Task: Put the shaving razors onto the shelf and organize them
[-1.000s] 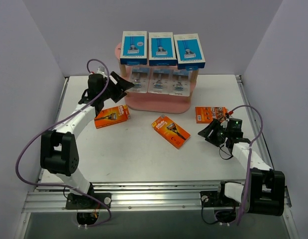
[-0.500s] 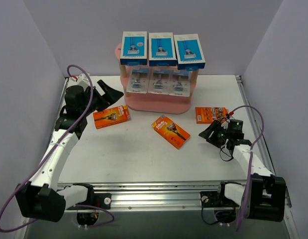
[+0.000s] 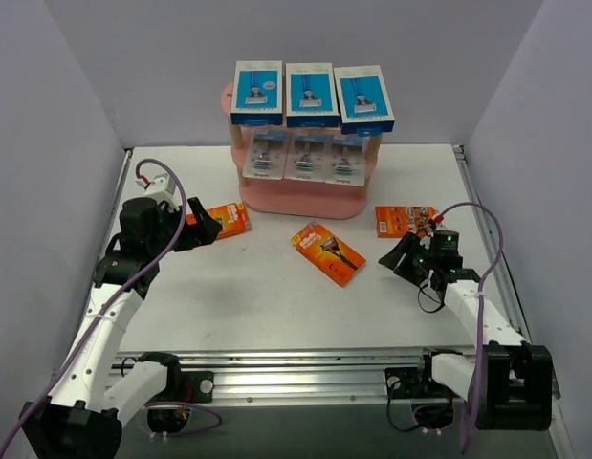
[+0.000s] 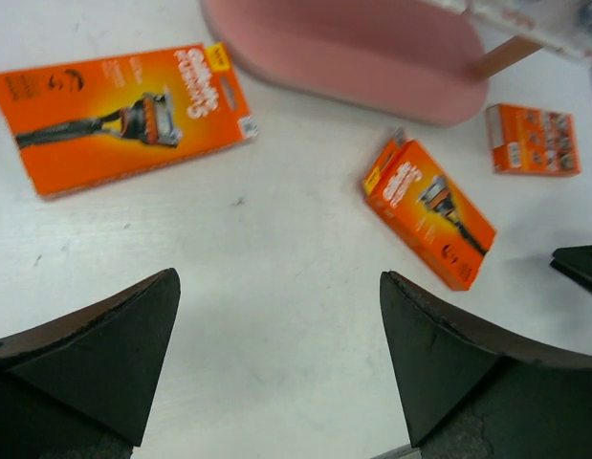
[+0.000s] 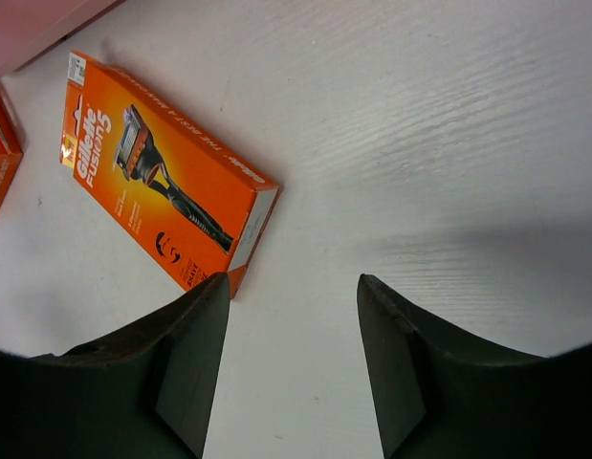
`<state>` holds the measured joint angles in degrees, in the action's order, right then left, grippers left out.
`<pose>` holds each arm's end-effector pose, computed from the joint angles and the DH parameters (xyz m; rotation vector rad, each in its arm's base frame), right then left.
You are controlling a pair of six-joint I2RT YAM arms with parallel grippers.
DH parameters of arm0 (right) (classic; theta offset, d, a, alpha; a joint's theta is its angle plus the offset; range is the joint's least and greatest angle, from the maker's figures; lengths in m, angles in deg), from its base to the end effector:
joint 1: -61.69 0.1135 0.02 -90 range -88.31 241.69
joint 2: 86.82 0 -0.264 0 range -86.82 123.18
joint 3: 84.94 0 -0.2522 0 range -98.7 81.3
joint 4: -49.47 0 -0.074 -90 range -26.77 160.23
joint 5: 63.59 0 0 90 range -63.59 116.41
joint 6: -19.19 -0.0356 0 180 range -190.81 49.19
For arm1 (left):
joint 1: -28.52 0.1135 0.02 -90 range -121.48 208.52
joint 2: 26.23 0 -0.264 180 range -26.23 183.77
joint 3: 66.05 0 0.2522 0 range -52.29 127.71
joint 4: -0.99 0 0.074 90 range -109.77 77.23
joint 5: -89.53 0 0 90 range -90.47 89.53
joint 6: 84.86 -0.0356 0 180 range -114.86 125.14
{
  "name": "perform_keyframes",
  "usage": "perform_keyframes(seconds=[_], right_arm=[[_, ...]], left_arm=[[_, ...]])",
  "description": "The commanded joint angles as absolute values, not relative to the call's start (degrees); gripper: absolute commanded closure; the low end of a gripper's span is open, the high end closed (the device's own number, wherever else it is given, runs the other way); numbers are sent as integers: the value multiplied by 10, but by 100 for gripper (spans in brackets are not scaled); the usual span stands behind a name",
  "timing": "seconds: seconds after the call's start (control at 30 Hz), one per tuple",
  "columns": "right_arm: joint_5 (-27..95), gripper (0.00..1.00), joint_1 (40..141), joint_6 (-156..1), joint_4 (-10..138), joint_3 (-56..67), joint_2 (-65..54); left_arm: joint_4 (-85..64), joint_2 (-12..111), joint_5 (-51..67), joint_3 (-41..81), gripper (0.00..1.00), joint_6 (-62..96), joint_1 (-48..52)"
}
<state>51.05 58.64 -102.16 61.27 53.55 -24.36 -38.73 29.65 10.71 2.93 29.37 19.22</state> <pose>0.2234 0.0030 0.1999 0.3930 2.1409 0.7461 0.2110 -0.0415 0.3404 -0.1449 2.0678 -0.5624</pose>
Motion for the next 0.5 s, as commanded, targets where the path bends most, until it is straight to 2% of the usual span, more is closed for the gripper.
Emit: perform_keyframes(seconds=[0.0,0.13,0.47], right_arm=[[464,48,645,-1045,615,522,-249],[425,48,672,-1064,578,534,-227],[392,48,674,-1021,501,483,-128]], left_arm=[[-417,239,51,24,6,247,194],[-403,197,23,11,6,247,186],[-418,223,23,13,6,249,181]])
